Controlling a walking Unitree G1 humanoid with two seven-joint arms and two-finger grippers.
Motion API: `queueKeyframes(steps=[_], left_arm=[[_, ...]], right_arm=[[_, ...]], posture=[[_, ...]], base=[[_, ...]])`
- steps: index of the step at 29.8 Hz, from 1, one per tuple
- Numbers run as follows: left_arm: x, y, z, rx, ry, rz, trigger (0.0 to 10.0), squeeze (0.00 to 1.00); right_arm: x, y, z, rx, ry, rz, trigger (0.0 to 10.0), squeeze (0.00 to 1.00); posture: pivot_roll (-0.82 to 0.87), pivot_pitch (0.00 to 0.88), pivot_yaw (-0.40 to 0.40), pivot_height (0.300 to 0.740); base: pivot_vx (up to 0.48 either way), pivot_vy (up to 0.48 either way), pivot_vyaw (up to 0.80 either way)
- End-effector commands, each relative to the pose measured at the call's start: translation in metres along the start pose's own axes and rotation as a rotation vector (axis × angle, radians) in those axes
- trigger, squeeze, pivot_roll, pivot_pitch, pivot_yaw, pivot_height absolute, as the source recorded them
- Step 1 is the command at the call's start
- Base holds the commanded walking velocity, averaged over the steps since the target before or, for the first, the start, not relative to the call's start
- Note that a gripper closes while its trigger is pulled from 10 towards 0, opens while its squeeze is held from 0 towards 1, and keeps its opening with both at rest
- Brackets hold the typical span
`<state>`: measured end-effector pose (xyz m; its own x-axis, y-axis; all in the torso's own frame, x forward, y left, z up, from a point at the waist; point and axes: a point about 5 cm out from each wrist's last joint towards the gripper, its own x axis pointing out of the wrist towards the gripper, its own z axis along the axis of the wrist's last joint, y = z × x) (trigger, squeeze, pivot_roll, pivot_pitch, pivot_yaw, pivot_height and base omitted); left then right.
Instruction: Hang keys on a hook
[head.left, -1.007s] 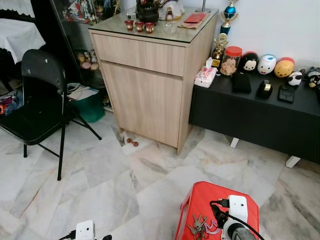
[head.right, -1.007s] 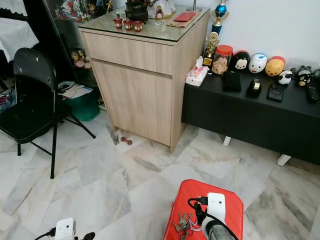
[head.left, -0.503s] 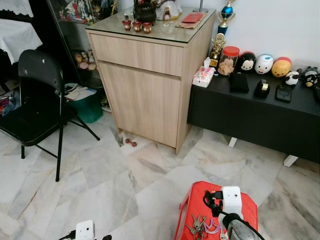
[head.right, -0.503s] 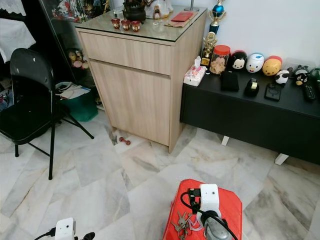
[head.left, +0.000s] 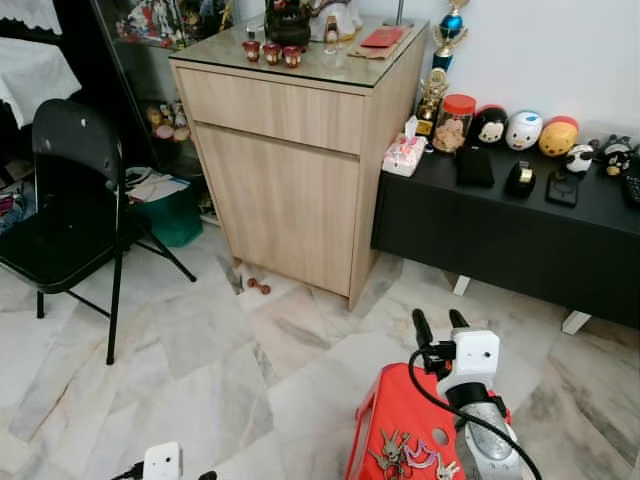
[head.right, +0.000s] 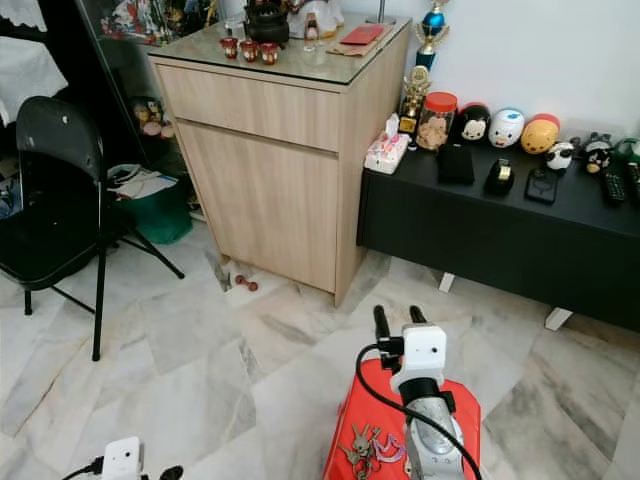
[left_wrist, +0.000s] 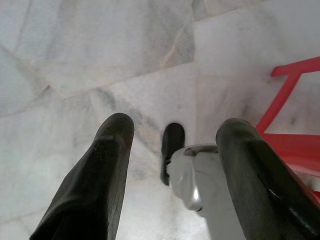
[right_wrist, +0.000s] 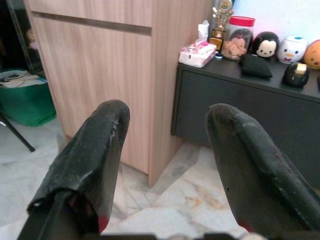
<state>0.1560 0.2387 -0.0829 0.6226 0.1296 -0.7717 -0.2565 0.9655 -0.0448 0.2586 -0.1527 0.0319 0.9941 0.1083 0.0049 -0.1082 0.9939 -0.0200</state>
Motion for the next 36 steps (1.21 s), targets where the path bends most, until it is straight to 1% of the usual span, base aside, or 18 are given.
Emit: queueKeyframes(steps=[1,6,9,12,19,26,27,29,31,36], left_arm=[[-0.003,0.007,-0.006,0.005,0.024,0.007,10.0,0.00],[-0.004,0.011,-0.008,0.003,0.032,0.010,10.0,0.00],[-0.006,0.016,-0.010,-0.002,0.038,0.015,10.0,0.00],[-0.006,0.017,-0.011,-0.004,0.042,0.017,10.0,0.00],[-0.006,0.015,-0.013,-0.005,0.052,0.017,10.0,0.00],[-0.006,0.008,-0.018,0.000,0.067,0.014,10.0,0.00],[-0.006,0.008,-0.019,0.001,0.069,0.014,10.0,0.00],[-0.006,0.008,-0.019,0.003,0.071,0.014,10.0,0.00],[-0.006,0.008,-0.020,0.002,0.072,0.015,10.0,0.00],[-0.009,0.016,-0.021,0.000,0.074,0.025,10.0,0.00]], right_arm=[[-0.001,0.003,-0.002,-0.016,0.018,0.018,10.0,0.00],[-0.004,0.005,-0.002,-0.016,0.055,0.023,10.0,0.00],[-0.003,0.009,-0.004,-0.043,0.104,0.056,10.0,0.00],[-0.003,0.011,-0.005,-0.054,0.114,0.076,10.0,0.00],[-0.005,0.007,-0.010,-0.055,0.157,0.070,10.0,0.00],[-0.005,0.005,-0.014,-0.050,0.182,0.074,10.0,0.00],[-0.005,0.006,-0.015,-0.049,0.188,0.082,10.0,0.00],[-0.005,0.008,-0.015,-0.049,0.184,0.091,10.0,0.00],[-0.006,0.008,-0.015,-0.048,0.187,0.093,10.0,0.00],[-0.006,0.007,-0.015,-0.042,0.183,0.096,10.0,0.00]], posture=[[-0.04,0.000,-0.008,0.740],[-0.03,0.000,-0.012,0.740],[-0.04,0.000,-0.016,0.740],[-0.03,0.000,-0.017,0.740],[-0.03,0.000,-0.020,0.710],[-0.02,0.000,-0.023,0.680],[-0.02,0.000,-0.023,0.670],[-0.02,0.000,-0.024,0.660],[-0.01,0.000,-0.025,0.660],[-0.02,0.000,-0.026,0.660]], base=[[0.000,0.000,0.00],[0.000,0.000,0.00],[0.000,0.000,0.00],[0.000,0.000,0.00],[0.000,0.000,0.00],[0.000,0.000,0.00],[0.000,0.000,0.00],[0.000,0.000,0.00],[0.000,0.000,0.00],[0.000,0.000,0.00]])
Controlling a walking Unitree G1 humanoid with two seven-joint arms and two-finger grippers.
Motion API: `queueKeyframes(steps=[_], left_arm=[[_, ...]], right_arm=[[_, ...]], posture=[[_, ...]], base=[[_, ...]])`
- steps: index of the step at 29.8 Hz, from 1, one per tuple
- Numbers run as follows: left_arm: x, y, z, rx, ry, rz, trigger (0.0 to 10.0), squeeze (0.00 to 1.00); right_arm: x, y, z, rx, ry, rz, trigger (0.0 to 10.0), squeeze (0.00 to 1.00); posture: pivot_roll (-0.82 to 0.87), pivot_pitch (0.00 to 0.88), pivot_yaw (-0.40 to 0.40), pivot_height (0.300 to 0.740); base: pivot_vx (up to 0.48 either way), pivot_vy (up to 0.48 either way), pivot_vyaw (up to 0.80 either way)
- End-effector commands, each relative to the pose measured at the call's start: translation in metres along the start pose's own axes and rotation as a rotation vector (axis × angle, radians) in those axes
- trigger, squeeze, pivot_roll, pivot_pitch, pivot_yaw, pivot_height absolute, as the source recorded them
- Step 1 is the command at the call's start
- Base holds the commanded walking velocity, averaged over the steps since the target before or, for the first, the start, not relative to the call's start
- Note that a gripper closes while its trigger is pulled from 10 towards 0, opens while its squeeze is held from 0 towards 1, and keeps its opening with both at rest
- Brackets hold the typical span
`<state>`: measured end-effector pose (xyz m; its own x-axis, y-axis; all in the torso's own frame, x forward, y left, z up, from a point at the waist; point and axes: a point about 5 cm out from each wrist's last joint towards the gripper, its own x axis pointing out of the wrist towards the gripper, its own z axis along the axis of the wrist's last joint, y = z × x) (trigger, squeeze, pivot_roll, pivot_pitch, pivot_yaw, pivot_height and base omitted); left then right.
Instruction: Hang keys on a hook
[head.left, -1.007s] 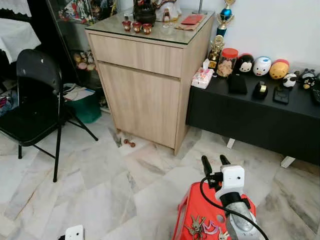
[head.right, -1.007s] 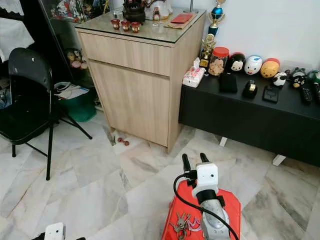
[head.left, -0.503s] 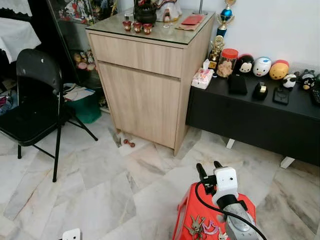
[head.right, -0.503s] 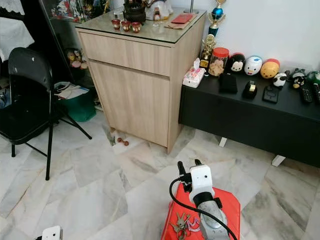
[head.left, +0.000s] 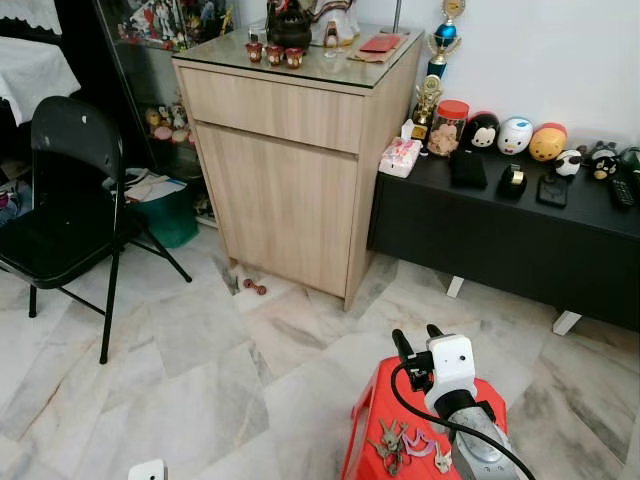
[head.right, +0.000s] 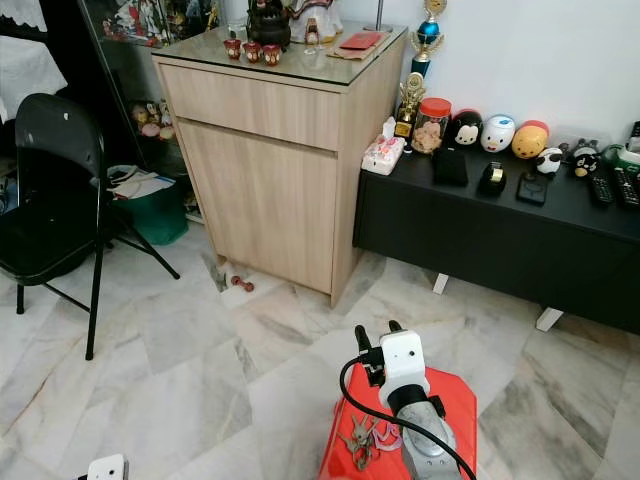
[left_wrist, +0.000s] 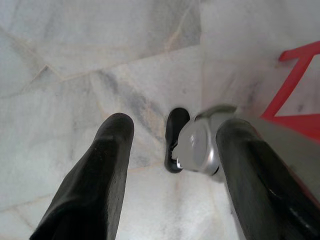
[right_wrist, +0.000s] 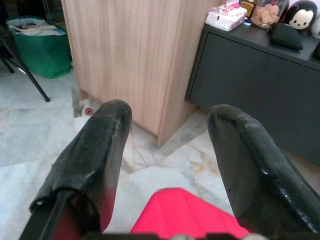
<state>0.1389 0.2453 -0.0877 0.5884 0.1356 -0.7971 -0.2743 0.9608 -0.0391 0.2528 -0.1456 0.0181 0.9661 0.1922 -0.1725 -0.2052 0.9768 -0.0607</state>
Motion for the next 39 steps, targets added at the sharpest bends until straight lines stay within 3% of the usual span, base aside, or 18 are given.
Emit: queueKeyframes(steps=[1,14,18,25,29,33,38,39], left_arm=[[-0.003,0.007,-0.007,0.010,0.034,0.012,10.0,0.00],[-0.005,0.012,-0.011,0.005,0.043,0.018,10.0,0.00],[-0.005,0.006,-0.014,0.004,0.046,0.013,10.0,0.00],[-0.003,-0.003,-0.016,0.009,0.049,0.001,10.0,0.00],[-0.003,-0.003,-0.016,0.010,0.050,0.001,10.0,0.00],[-0.004,0.000,-0.016,0.014,0.049,0.005,10.0,0.00],[-0.005,0.005,-0.016,0.016,0.049,0.009,10.0,0.00],[-0.005,0.005,-0.016,0.018,0.048,0.008,10.0,0.00]], right_arm=[[-0.001,-0.001,-0.002,0.009,0.008,0.002,10.0,0.00],[0.002,-0.002,-0.012,-0.006,0.093,0.040,10.0,0.00],[0.006,-0.002,-0.012,0.005,0.102,0.036,10.0,0.00],[0.012,-0.005,-0.027,-0.029,0.228,0.025,10.0,0.00],[0.014,-0.004,-0.026,-0.044,0.225,0.029,10.0,0.00],[0.015,-0.005,-0.026,-0.003,0.223,-0.001,10.0,0.00],[0.014,-0.005,-0.027,-0.050,0.222,0.013,10.0,0.00],[0.013,-0.010,-0.030,-0.049,0.246,-0.030,10.0,0.00]], posture=[[-0.02,0.000,-0.026,0.660],[-0.01,0.000,-0.024,0.660],[-0.01,0.000,-0.022,0.660],[-0.02,0.000,-0.015,0.660],[-0.02,0.000,-0.015,0.660],[-0.01,0.000,-0.010,0.655],[-0.01,0.001,-0.009,0.640],[-0.01,0.001,-0.009,0.640]], base=[[0.000,0.000,0.00],[0.000,0.000,0.00],[0.000,0.000,0.00],[0.000,0.000,0.00],[0.000,0.000,0.00],[0.000,0.000,0.00],[0.000,0.000,0.00],[0.000,0.000,0.00]])
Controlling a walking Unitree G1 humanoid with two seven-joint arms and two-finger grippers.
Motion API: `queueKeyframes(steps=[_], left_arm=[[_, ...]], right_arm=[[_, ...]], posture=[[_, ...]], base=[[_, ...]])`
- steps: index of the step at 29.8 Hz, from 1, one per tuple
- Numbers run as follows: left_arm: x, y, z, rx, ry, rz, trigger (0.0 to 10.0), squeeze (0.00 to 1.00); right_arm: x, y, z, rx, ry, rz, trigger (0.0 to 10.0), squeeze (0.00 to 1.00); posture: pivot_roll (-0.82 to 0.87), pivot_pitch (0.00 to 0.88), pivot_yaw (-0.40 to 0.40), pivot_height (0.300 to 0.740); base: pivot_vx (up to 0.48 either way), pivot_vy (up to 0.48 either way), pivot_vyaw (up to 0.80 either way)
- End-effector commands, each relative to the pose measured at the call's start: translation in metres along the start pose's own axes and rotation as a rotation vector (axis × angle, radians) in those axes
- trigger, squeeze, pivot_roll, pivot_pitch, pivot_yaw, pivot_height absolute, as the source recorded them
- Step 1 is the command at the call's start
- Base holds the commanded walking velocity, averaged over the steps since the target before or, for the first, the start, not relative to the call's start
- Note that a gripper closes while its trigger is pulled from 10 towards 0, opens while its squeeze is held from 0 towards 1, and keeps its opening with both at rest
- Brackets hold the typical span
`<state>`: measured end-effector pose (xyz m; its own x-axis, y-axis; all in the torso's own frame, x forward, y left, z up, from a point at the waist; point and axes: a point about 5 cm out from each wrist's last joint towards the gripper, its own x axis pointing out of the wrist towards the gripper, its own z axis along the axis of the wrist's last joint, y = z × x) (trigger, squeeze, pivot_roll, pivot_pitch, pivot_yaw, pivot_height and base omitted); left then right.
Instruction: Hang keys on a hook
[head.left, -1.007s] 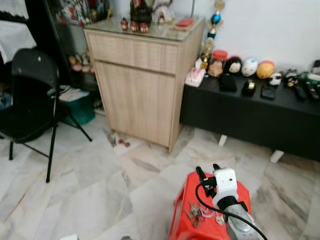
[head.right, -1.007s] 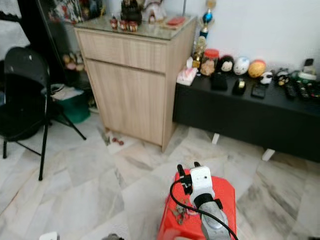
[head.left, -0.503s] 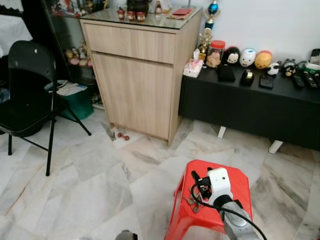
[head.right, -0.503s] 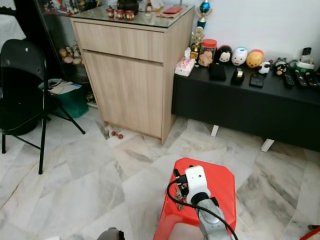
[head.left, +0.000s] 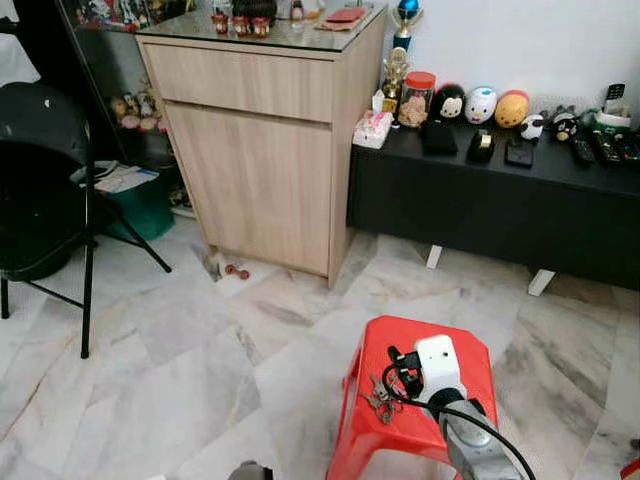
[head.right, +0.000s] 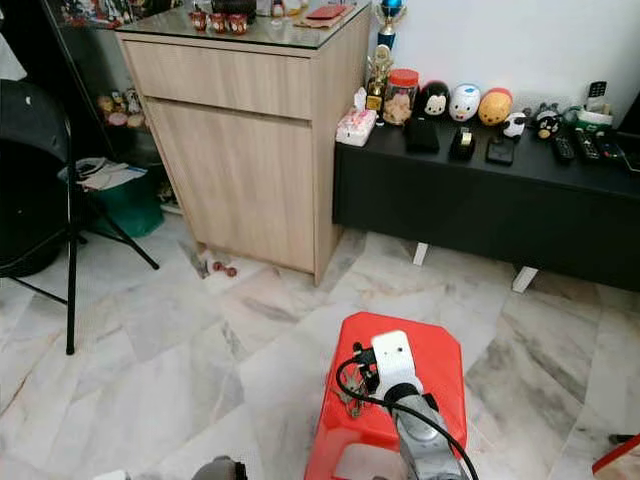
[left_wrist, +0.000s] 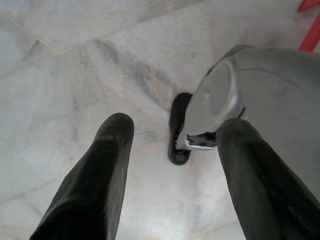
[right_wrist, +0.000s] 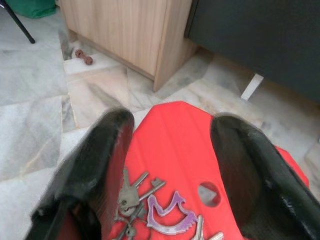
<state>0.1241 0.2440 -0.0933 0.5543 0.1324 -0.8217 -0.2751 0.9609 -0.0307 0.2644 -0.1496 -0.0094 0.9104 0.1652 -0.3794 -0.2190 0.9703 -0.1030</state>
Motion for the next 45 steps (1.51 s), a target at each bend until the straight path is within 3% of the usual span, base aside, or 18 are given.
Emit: queueKeyframes(steps=[1,31,45], left_arm=[[-0.0006,0.0023,-0.0007,0.014,0.006,0.001,10.0,0.00],[0.0028,-0.0031,0.0068,0.014,0.004,-0.007,10.0,0.00],[0.0016,0.0042,0.0077,0.008,0.004,0.001,10.0,0.00]], right_arm=[[-0.0011,-0.0060,-0.0059,0.015,0.032,-0.039,10.0,0.00],[0.0008,0.0004,-0.0077,-0.029,0.045,0.004,10.0,0.00],[-0.0011,0.0025,-0.0114,0.021,0.048,0.009,10.0,0.00]], posture=[[-0.01,0.000,-0.009,0.640],[-0.01,0.000,-0.007,0.640],[-0.01,0.000,-0.005,0.640]], base=[[0.000,0.000,0.00],[0.000,0.000,0.00],[0.000,0.000,0.59]])
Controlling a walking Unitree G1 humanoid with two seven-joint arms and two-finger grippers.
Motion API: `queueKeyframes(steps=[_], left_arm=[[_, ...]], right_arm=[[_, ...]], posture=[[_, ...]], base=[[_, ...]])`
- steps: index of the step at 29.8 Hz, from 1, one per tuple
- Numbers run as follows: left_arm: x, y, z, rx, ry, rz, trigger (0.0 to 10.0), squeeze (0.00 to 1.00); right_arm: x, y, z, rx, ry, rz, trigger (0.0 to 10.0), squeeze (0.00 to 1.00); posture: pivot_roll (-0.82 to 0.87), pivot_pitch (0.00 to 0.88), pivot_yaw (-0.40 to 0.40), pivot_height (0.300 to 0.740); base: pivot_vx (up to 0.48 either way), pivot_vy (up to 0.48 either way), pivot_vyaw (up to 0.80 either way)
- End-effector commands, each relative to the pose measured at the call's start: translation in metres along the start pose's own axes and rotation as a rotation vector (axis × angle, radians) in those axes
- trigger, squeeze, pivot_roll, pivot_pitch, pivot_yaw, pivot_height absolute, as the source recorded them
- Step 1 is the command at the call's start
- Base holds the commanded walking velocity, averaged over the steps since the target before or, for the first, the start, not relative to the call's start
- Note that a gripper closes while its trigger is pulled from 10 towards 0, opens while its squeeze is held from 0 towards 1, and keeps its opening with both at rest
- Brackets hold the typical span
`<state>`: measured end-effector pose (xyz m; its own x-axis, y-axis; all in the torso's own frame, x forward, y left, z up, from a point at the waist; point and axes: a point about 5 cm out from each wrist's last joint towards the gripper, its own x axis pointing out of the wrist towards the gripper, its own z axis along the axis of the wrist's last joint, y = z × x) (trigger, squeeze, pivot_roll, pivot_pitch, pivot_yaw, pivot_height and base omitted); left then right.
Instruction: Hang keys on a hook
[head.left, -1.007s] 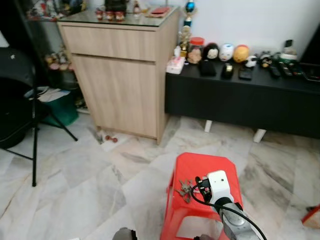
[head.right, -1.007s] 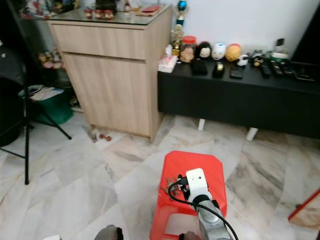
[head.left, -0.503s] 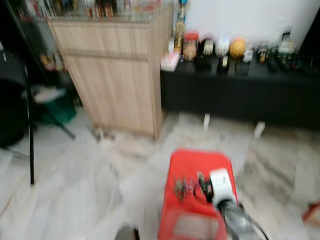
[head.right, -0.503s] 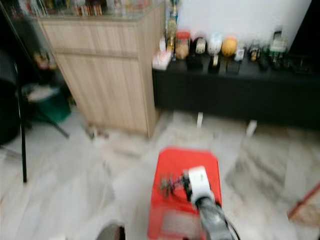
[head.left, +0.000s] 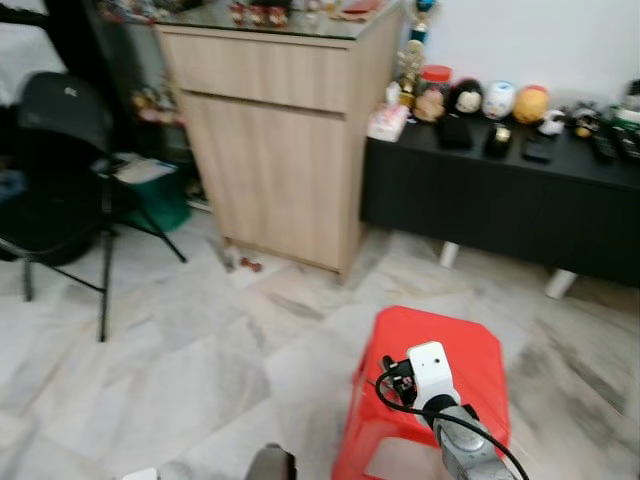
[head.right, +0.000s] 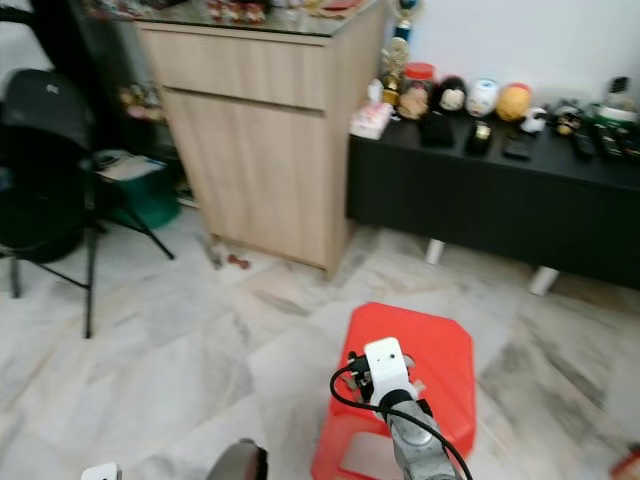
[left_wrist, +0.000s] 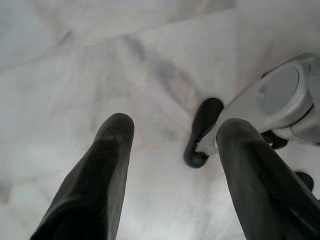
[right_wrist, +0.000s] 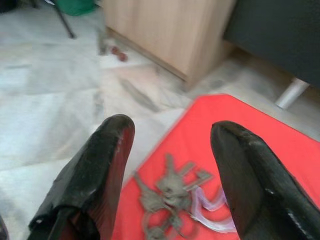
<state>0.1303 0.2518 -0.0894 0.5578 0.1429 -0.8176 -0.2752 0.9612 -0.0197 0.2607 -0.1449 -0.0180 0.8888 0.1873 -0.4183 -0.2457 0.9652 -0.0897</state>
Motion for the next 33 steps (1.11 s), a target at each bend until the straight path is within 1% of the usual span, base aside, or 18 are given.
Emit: queueKeyframes(steps=[1,5,9,13,15,19,28,33], left_arm=[[0.000,-0.001,-0.002,0.001,0.012,-0.007,10.0,0.00],[-0.001,0.000,-0.004,0.000,0.015,-0.007,10.0,0.00],[-0.001,-0.002,-0.007,-0.001,0.017,-0.012,10.0,0.00],[-0.001,-0.008,-0.010,0.000,0.020,-0.021,10.0,0.00],[-0.001,-0.012,-0.013,0.002,0.023,-0.028,10.0,0.00],[-0.001,-0.017,-0.016,0.005,0.027,-0.036,10.0,0.00],[-0.001,-0.024,-0.018,0.008,0.032,-0.042,10.0,0.00],[-0.001,-0.023,-0.017,0.007,0.032,-0.040,10.0,0.00]], right_arm=[[-0.002,-0.004,-0.003,0.020,0.010,-0.021,10.0,0.00],[-0.001,-0.003,-0.003,0.015,0.013,-0.017,10.0,0.00],[-0.001,-0.004,-0.004,0.019,0.017,-0.019,10.0,0.00],[-0.002,-0.004,-0.006,0.012,0.037,-0.017,10.0,0.00],[-0.003,-0.006,-0.012,0.000,0.077,-0.021,10.0,0.00],[-0.005,-0.005,-0.017,-0.007,0.103,-0.009,10.0,0.00],[-0.005,-0.003,-0.020,-0.019,0.126,0.027,10.0,0.00],[-0.006,-0.001,-0.021,-0.033,0.138,0.040,10.0,0.00]], posture=[[-0.01,0.000,-0.005,0.640],[-0.01,0.000,-0.005,0.640],[-0.01,0.000,-0.004,0.640],[-0.01,0.000,-0.004,0.640],[-0.01,0.000,-0.004,0.640],[-0.01,0.004,-0.002,0.640],[-0.02,0.005,-0.002,0.640],[-0.01,0.000,-0.003,0.640]], base=[[0.000,0.000,0.00],[0.000,0.000,0.00],[0.000,0.000,0.00],[0.000,0.000,0.00],[0.000,0.000,0.00],[0.000,0.000,0.00],[0.000,0.000,0.00],[0.000,0.000,0.00]])
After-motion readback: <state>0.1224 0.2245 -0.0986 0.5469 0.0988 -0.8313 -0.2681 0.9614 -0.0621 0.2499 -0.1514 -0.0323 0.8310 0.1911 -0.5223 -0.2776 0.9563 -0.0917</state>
